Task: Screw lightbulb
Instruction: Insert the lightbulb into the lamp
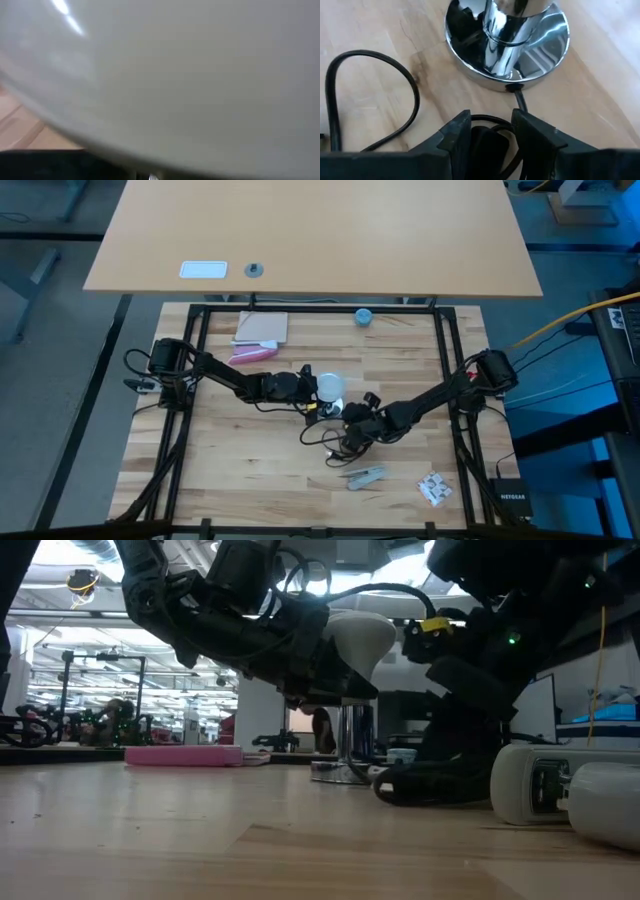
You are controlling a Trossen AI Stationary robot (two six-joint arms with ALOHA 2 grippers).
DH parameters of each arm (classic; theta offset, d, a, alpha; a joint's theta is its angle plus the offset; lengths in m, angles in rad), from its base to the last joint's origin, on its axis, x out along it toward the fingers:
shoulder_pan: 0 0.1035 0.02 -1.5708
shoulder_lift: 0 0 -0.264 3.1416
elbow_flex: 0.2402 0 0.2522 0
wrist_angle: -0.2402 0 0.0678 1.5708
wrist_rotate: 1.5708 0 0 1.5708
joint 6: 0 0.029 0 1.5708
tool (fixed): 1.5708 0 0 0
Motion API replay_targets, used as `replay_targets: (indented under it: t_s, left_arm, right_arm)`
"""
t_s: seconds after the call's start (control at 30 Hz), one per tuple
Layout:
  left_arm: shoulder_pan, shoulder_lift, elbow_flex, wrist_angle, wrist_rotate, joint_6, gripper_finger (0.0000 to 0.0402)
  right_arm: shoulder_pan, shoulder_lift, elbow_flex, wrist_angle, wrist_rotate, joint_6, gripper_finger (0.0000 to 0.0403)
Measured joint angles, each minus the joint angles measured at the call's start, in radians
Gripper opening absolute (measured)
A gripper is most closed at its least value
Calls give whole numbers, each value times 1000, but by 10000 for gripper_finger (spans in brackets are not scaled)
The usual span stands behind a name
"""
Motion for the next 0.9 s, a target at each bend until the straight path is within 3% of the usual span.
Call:
replay_targets:
  t_s: [0.9]
  left_arm:
    - [1, 0, 1, -2, 3, 0, 150]
  right_arm:
    - [-18, -35, -2, -200, 38, -16, 154]
